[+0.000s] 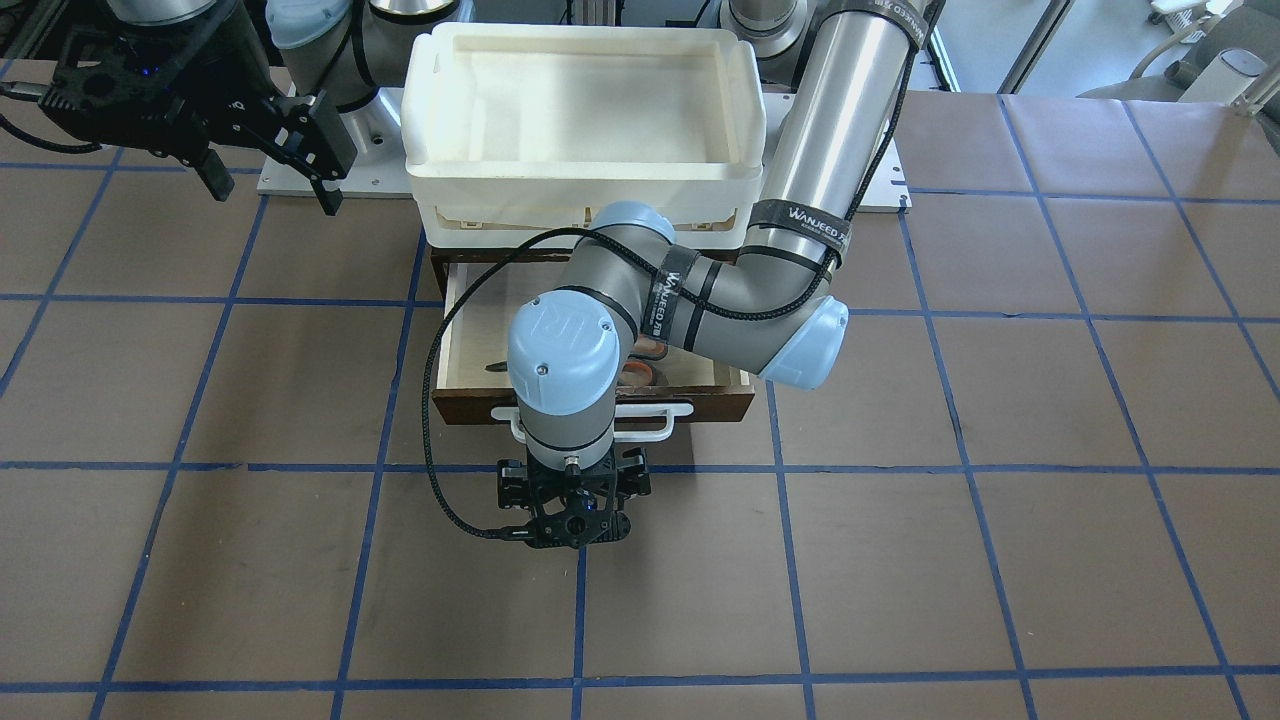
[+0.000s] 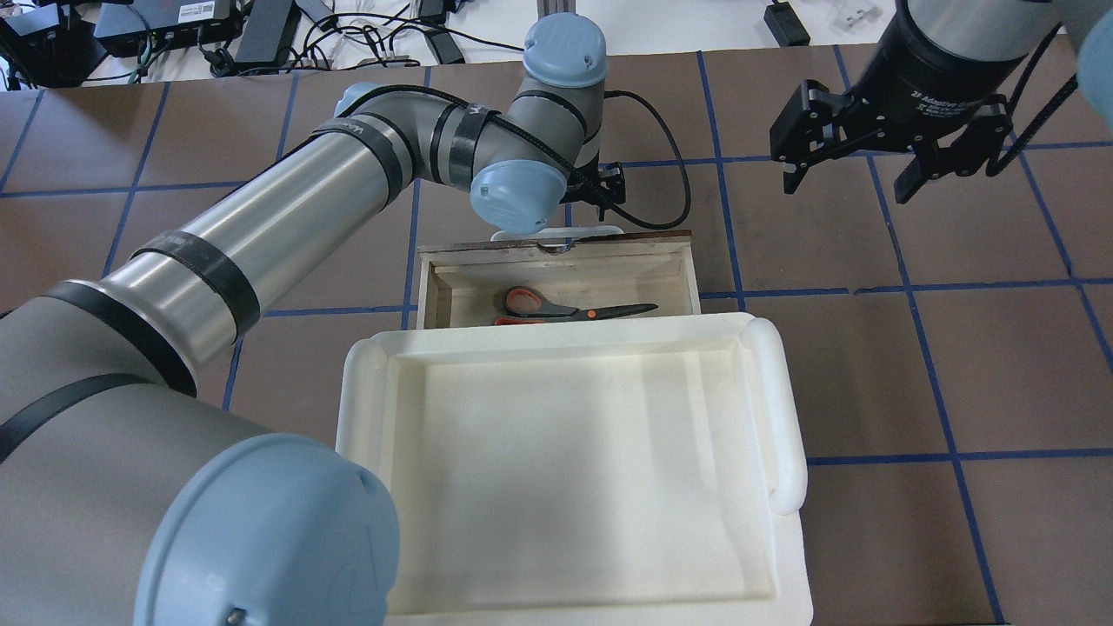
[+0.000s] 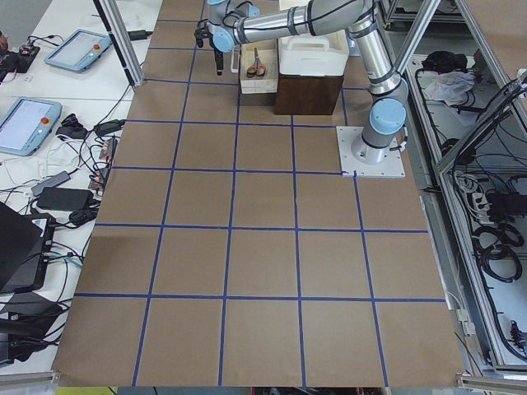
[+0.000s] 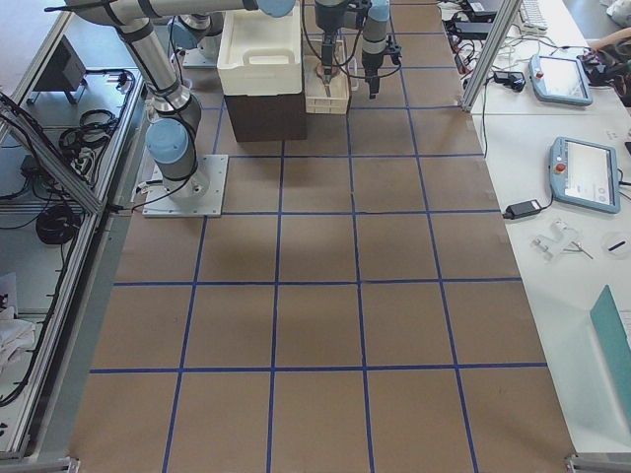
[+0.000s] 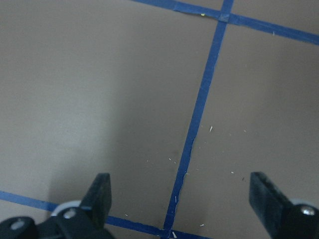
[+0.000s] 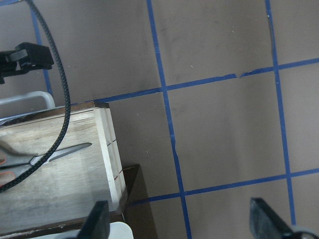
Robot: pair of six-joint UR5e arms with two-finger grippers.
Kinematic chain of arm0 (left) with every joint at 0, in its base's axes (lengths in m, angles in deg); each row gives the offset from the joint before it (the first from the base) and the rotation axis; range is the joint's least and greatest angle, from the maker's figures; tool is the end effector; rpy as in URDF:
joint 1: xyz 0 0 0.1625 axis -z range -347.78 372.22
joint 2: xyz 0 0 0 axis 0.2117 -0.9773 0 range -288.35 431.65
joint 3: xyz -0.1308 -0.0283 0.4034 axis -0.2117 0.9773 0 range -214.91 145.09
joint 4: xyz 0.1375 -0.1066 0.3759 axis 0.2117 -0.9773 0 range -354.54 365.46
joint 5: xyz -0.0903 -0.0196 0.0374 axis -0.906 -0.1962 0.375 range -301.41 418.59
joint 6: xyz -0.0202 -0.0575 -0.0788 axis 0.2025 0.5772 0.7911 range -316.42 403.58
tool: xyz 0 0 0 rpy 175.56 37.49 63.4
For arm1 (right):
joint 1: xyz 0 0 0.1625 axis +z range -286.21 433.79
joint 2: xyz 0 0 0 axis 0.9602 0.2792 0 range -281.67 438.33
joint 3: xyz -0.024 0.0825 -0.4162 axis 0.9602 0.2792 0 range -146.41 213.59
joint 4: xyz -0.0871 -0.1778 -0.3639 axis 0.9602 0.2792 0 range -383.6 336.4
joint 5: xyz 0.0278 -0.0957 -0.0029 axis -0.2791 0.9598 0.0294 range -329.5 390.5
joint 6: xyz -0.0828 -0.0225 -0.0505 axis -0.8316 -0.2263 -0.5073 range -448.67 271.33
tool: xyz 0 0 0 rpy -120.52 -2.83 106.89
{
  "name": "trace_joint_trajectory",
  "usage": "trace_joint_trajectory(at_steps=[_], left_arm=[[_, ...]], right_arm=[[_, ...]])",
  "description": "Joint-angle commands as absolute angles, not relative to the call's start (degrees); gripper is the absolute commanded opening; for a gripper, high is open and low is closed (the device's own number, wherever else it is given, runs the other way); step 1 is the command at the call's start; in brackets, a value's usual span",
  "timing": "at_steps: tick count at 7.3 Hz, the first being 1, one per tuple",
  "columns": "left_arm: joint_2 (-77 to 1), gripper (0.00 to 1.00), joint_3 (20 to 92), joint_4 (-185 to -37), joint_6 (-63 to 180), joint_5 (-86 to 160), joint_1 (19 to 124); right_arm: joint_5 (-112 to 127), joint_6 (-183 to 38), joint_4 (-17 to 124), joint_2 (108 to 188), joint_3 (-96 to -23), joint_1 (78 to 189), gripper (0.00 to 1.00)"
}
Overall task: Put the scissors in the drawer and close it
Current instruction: 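Raise the right gripper away while the left gripper reaches to the drawer front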
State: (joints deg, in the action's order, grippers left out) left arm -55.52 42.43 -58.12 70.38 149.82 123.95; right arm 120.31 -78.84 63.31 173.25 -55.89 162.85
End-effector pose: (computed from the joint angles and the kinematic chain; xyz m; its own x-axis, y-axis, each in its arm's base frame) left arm -0.3871 -0.6171 0.2422 -0.9960 -0.0890 -0.0043 -0.0887 0.9953 -0.0394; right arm 0.1261 -0.4599 0.5277 -0.9824 0.1866 -0.0102 0.1868 0.9816 -0.0400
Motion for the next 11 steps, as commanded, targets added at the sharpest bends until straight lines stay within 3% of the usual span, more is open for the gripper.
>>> trace_joint_trajectory(at_steps=[1,8,11], left_arm=[[-55.2,1.00,42.5,-62.6,68.5,148.1,124.2],[-50.8,1.00,43.3,-69.5,68.5,148.2,124.8],[-46.8,1.00,49.4,-69.9,68.5,146.3,125.2]], right_arm=[[123.3,-76.2,64.1,172.2,-56.2,164.0,1.00],[123.7,-77.0,65.1,171.8,-56.2,164.8,1.00],[123.2,-76.7,65.3,171.8,-56.2,164.8,1.00]])
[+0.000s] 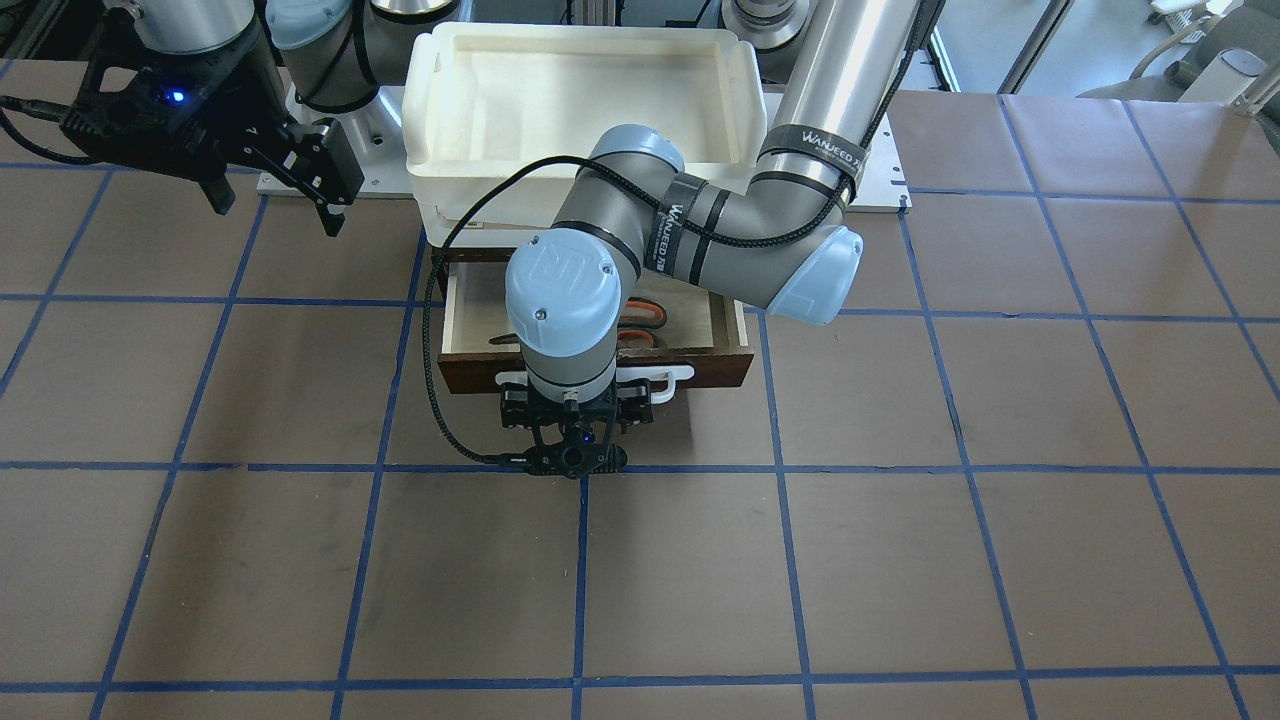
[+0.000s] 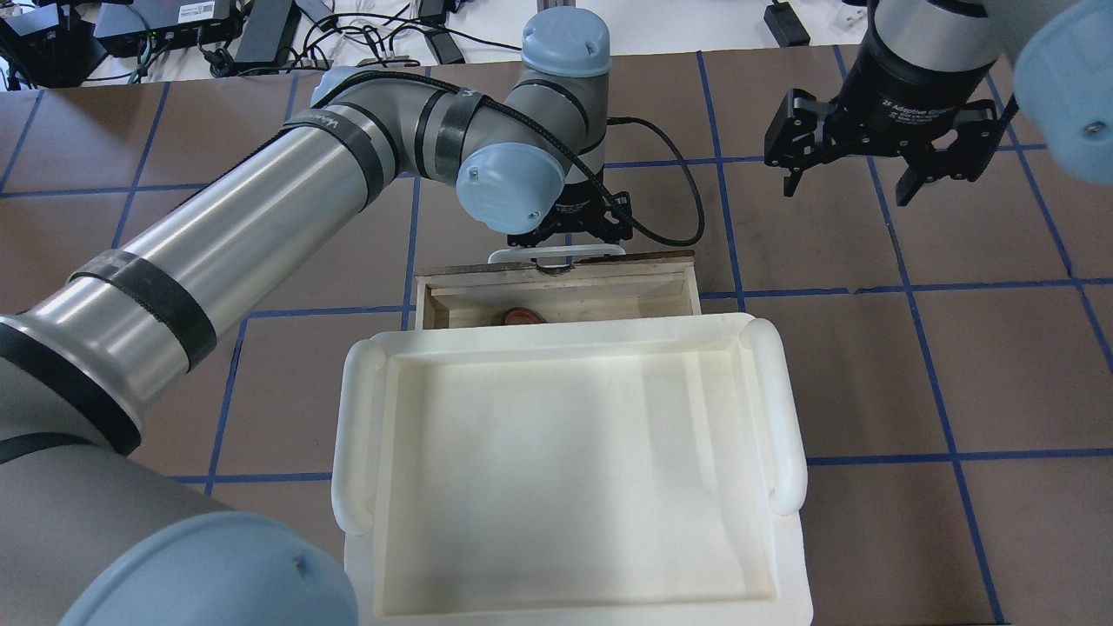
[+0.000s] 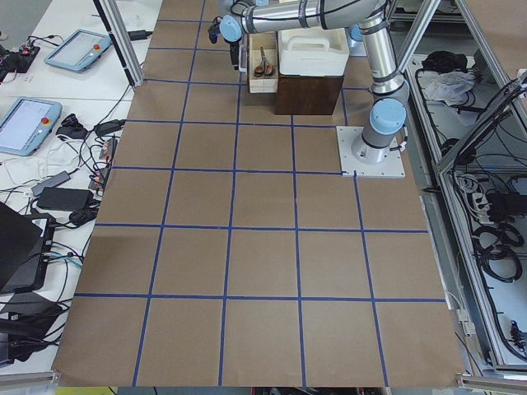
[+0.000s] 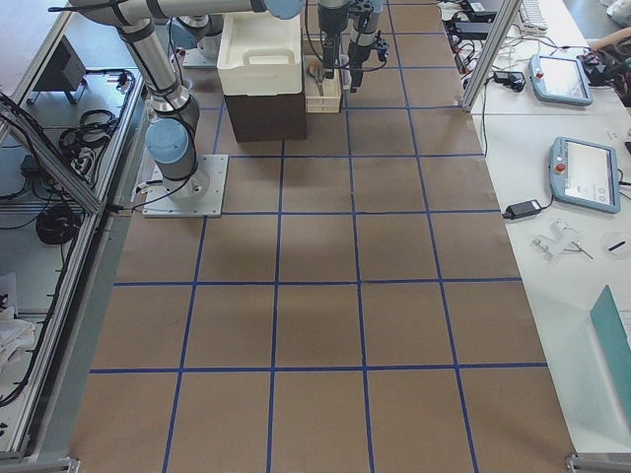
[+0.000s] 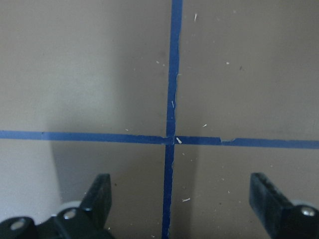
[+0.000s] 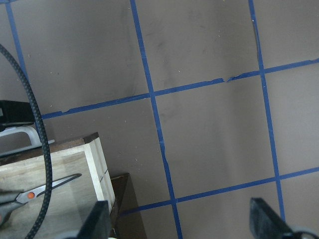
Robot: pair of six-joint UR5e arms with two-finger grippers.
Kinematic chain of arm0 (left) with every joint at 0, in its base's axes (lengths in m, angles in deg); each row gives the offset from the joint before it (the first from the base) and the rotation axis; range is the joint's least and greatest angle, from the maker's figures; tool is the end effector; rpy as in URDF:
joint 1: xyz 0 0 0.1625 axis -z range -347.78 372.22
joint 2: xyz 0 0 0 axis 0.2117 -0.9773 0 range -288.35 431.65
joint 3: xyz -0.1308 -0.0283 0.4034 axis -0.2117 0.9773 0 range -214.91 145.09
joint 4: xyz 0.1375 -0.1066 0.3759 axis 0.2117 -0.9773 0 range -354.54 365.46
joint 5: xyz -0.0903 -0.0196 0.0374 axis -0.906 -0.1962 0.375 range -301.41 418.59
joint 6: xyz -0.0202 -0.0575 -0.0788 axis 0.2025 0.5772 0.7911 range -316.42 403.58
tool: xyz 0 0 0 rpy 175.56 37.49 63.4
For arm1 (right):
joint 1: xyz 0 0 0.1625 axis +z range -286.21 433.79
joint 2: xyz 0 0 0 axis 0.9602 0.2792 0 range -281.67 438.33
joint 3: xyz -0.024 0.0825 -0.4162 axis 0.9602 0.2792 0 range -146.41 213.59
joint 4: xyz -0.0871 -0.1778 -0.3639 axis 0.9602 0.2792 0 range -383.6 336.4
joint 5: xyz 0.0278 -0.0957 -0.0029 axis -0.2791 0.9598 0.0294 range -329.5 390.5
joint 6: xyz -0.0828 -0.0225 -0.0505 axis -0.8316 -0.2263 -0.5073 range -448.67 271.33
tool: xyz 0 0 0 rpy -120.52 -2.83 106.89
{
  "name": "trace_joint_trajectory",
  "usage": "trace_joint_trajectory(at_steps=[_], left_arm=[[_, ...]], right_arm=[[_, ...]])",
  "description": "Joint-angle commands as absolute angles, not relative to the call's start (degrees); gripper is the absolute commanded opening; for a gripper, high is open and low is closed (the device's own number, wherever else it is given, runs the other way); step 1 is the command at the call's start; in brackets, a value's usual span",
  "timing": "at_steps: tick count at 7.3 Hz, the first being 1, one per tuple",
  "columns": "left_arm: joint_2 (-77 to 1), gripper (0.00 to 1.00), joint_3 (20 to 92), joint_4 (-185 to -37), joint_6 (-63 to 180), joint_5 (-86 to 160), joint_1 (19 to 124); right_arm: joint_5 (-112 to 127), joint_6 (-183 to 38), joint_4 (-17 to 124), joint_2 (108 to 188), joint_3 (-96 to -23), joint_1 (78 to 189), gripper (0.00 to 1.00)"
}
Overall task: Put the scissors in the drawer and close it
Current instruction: 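Push the drawer closed with the left gripper toward the box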
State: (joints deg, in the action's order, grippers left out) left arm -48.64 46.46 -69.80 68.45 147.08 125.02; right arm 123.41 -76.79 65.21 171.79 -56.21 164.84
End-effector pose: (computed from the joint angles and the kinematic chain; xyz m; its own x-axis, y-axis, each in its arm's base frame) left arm -0.3833 -0.5611 0.2738 -0.9990 -0.0362 -0.0271 -0.0392 0.9920 0.1203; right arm 0.1369 -0.4673 0.5167 -0.9810 0.1898 0.0408 0.1876 0.9808 -0.0528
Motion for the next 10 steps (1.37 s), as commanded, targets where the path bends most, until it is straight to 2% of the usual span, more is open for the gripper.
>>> trace_joint_trajectory(at_steps=[1,10], left_arm=[[-45.7,1.00,51.3,-70.0,68.5,146.4,125.2],[-41.2,1.00,58.4,-72.5,68.9,146.5,127.0]], right_arm=[[123.0,-76.6,65.4,171.8,-56.2,164.8,1.00],[123.7,-76.8,65.1,171.8,-56.9,164.8,1.00]])
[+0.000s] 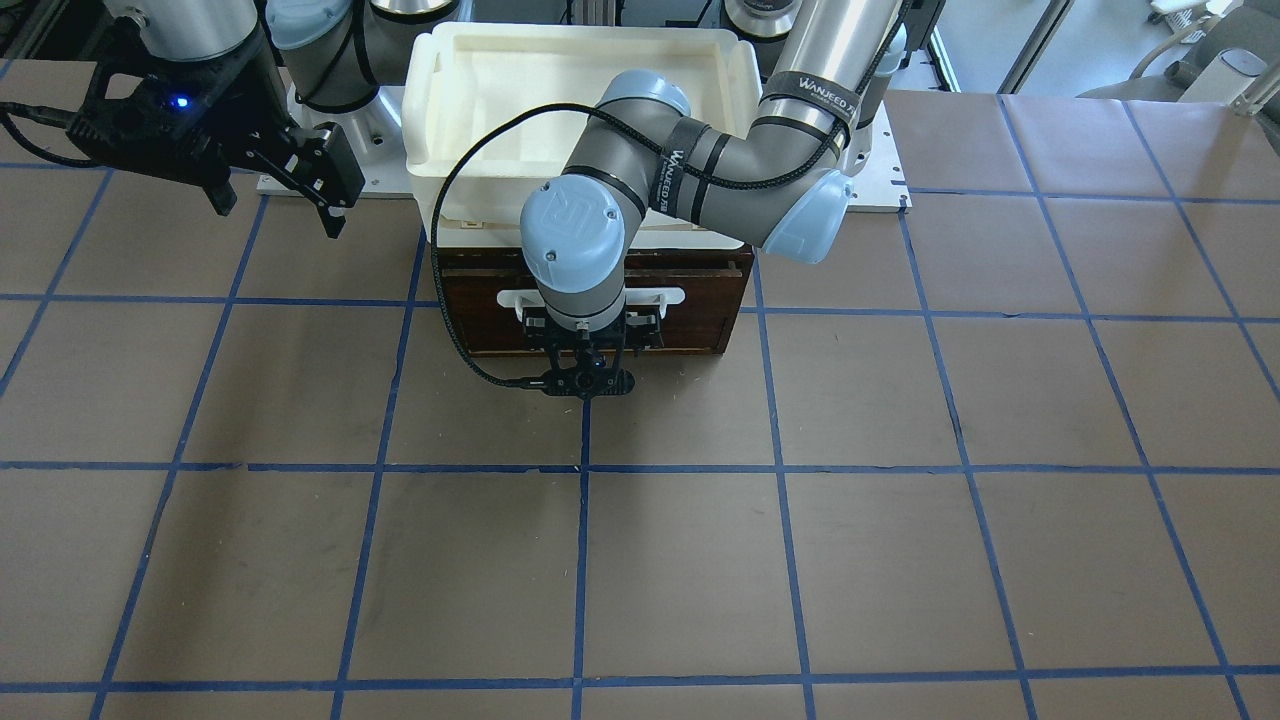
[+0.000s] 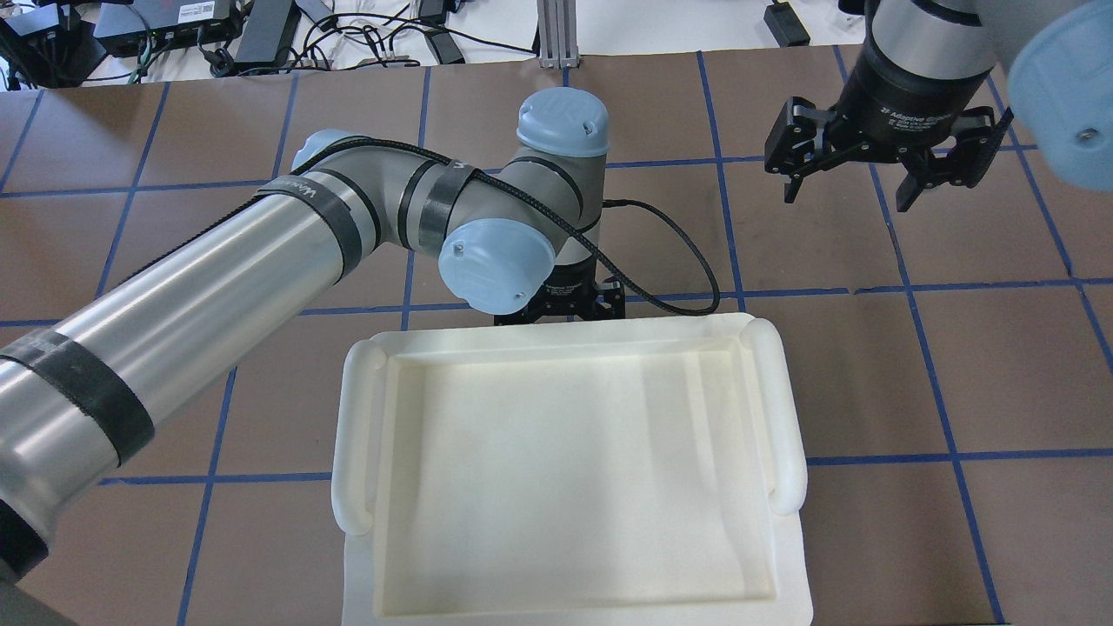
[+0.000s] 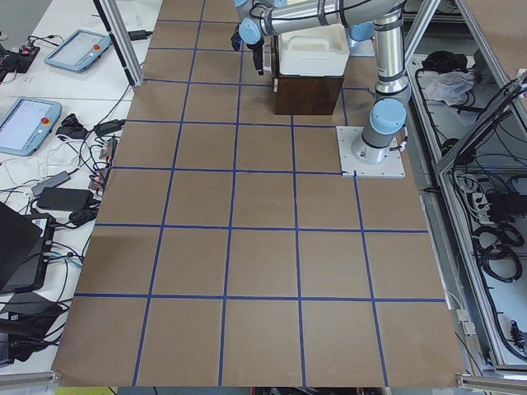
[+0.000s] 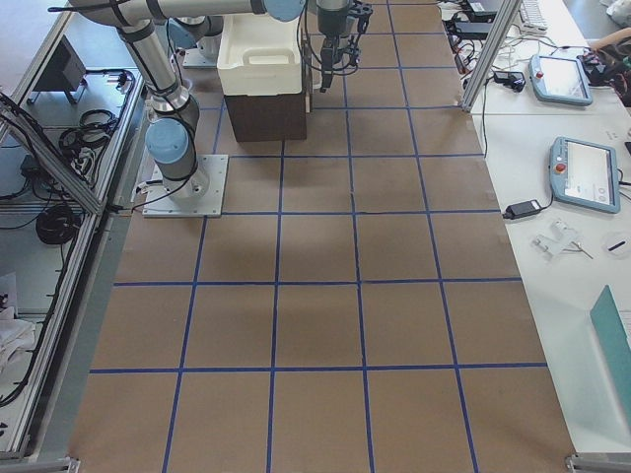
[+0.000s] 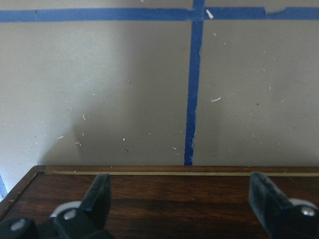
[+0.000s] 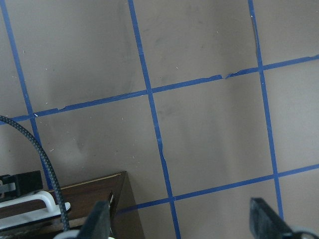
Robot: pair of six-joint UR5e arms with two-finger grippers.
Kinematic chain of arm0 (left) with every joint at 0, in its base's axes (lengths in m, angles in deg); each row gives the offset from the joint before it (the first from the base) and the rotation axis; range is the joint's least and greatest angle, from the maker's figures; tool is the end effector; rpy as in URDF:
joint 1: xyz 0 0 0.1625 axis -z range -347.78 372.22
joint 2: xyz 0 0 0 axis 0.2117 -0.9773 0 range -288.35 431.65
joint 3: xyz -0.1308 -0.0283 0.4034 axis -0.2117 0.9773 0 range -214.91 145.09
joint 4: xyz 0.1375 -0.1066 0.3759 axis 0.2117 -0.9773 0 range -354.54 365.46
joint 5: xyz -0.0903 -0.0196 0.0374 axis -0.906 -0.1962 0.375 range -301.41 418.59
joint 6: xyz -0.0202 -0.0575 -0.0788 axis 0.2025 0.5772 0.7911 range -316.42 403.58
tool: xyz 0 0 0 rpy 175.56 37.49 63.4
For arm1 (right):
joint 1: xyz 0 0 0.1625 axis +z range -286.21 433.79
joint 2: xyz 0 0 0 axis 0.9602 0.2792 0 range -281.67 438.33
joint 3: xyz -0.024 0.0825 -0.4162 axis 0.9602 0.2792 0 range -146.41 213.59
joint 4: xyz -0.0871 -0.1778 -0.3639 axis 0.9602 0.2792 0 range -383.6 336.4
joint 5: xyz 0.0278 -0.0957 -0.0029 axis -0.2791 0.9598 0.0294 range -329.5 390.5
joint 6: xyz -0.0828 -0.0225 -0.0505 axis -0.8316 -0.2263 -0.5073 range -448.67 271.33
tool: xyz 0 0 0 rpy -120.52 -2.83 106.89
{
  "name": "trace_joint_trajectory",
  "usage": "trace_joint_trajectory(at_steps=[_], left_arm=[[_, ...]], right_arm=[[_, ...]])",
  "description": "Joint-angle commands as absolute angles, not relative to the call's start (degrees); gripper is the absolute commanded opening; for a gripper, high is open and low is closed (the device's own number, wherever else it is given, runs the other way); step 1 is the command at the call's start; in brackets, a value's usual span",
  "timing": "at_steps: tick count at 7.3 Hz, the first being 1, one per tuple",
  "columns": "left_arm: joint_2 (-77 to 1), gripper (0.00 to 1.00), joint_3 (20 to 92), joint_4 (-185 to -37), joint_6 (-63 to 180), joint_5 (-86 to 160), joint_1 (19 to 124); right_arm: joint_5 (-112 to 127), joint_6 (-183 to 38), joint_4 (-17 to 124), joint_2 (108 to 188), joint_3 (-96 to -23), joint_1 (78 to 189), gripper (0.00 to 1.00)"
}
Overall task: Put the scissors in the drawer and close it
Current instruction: 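Push the drawer closed with the left gripper toward the box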
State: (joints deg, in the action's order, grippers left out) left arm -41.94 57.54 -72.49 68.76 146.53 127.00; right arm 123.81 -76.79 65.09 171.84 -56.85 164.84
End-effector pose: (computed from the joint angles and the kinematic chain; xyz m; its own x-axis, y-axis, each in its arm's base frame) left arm -0.3737 -0.4829 0.2591 -0.9974 -0.0030 -0.0714 -0.0197 0.9721 0.2336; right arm 0.1361 -0.4660 0.5114 -0.9806 0.1895 0.0502 0.1875 0.9814 -0.0421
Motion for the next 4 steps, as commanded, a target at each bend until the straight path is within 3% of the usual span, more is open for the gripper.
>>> trace_joint_trajectory(at_steps=[1,4], left_arm=[[-41.0,1.00,58.4,-72.4,68.9,146.5,127.0],[-41.6,1.00,57.4,-71.4,68.7,146.7,126.0]], right_arm=[[124.0,-77.0,65.3,171.8,-56.9,164.8,1.00],[123.9,-77.0,65.3,171.9,-56.9,164.8,1.00]])
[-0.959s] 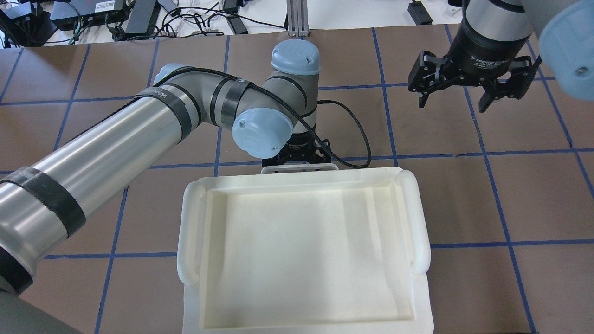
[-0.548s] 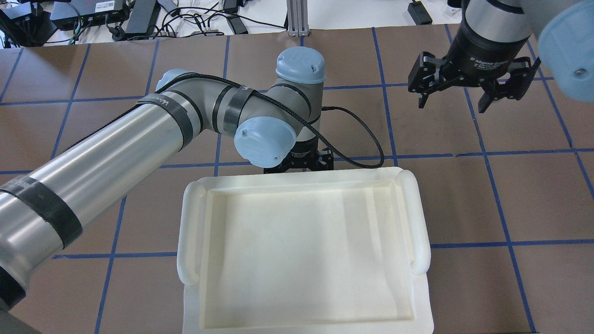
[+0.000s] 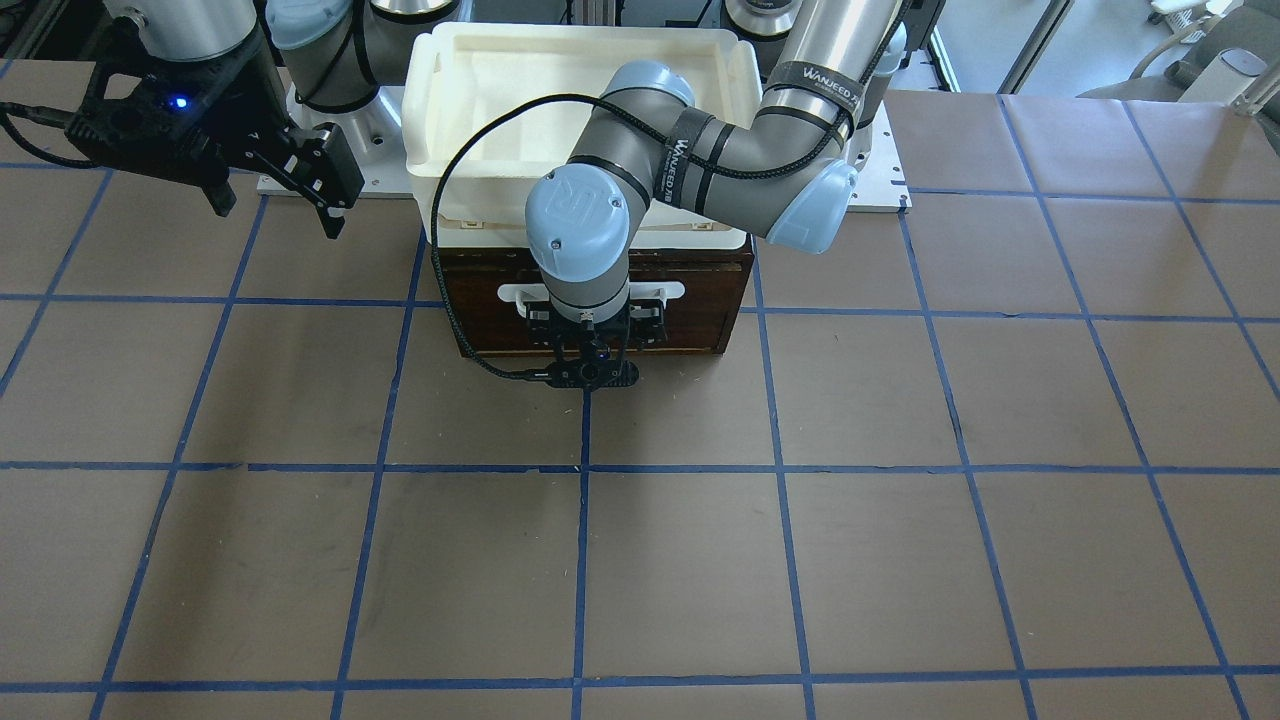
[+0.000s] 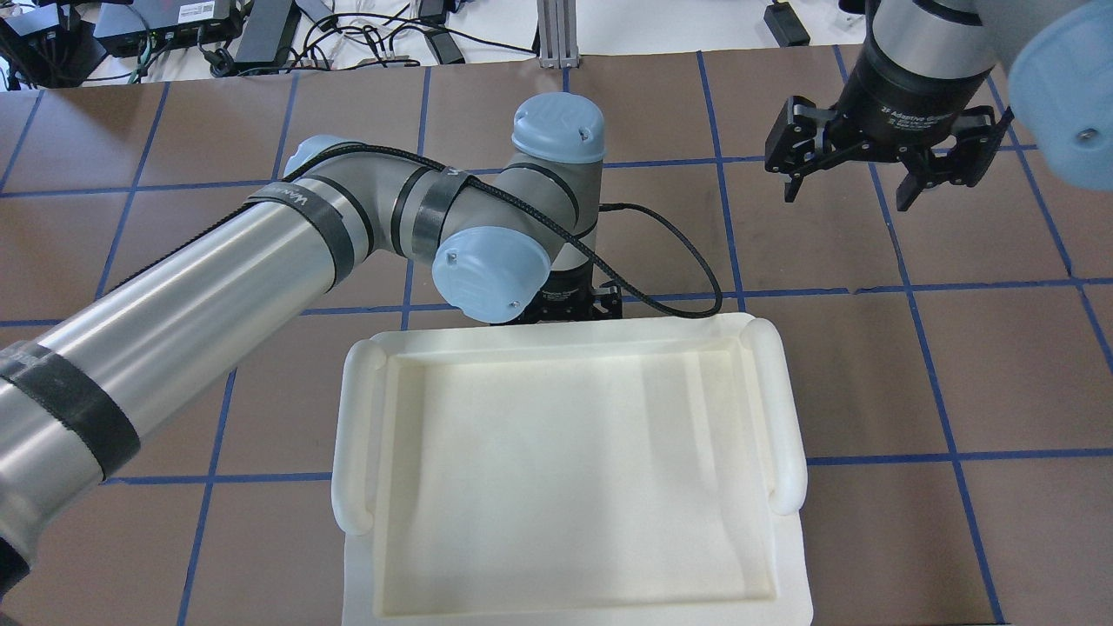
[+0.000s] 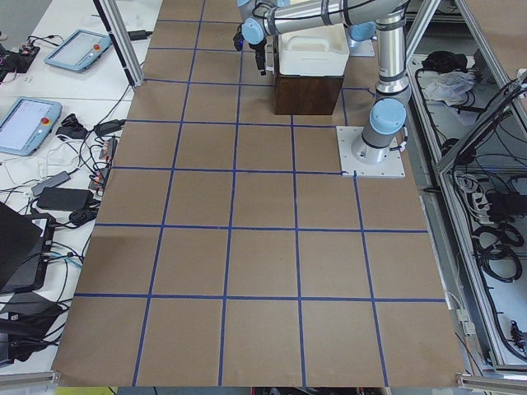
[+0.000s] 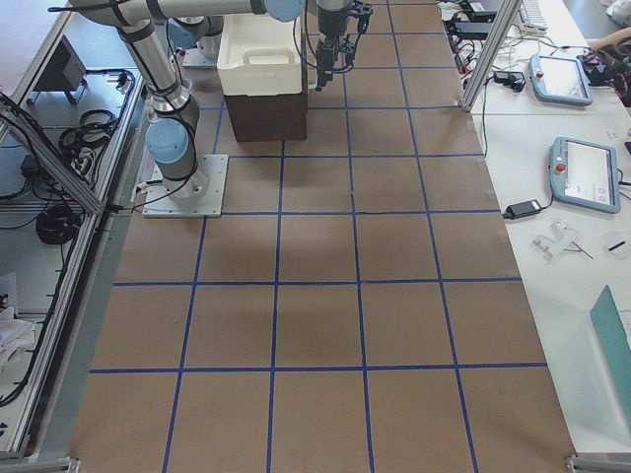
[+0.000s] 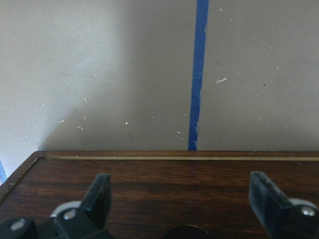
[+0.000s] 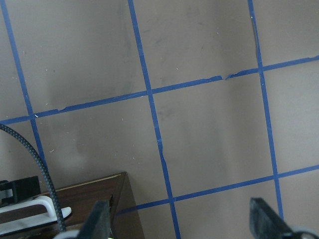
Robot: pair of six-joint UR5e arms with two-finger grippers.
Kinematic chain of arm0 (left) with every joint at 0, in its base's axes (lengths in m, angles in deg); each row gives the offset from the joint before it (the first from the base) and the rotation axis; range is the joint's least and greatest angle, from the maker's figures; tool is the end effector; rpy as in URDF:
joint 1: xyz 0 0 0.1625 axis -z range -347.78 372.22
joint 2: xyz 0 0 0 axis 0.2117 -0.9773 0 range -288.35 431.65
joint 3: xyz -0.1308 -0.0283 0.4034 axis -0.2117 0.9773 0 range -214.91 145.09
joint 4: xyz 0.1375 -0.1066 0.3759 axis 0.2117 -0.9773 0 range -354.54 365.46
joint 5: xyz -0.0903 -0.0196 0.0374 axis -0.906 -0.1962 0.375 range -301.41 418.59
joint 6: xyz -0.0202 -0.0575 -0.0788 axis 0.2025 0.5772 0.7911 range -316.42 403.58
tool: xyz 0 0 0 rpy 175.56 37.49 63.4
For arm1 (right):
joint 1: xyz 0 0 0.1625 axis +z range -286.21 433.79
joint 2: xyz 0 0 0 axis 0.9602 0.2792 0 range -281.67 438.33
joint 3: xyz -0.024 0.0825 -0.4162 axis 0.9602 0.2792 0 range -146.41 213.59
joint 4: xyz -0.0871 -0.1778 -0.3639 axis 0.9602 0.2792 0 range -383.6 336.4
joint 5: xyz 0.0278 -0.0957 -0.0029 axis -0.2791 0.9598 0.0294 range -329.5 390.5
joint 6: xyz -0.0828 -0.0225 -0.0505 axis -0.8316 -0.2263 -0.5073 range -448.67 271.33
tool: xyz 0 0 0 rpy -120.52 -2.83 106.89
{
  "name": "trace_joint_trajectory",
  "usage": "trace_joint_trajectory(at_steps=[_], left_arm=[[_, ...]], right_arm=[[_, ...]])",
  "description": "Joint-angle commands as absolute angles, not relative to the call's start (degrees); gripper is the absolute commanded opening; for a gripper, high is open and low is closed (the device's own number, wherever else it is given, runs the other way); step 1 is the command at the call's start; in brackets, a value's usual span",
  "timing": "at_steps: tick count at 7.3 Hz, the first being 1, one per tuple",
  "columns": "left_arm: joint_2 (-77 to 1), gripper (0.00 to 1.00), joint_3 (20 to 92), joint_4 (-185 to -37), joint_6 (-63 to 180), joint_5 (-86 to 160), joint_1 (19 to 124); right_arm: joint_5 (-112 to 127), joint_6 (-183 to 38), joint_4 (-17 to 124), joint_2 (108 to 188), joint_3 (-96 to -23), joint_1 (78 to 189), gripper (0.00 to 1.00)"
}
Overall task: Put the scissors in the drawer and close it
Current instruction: 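Push the drawer closed with the left gripper toward the box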
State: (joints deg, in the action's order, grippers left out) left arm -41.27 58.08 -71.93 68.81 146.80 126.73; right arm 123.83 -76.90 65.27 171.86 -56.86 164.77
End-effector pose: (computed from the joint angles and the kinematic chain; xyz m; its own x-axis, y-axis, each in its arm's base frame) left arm -0.3698 -0.4824 0.2627 -0.9975 -0.0084 -0.0707 -0.0239 0.9750 0.2211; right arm 0.1355 -0.4663 0.5118 -0.9807 0.1890 0.0499 0.1868 0.9813 -0.0453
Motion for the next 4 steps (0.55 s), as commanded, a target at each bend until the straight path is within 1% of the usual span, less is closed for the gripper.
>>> trace_joint_trajectory(at_steps=[1,2,4], left_arm=[[-41.7,1.00,56.0,-71.4,68.5,146.7,125.5],[-41.6,1.00,53.3,-72.1,68.4,146.7,124.4],[-38.5,1.00,51.9,-72.4,67.8,147.2,123.0]], right_arm=[[124.1,-77.0,65.2,171.9,-56.9,164.8,1.00],[123.9,-77.0,65.2,171.9,-56.9,164.8,1.00],[123.4,-76.7,65.3,171.8,-56.9,164.8,1.00]])
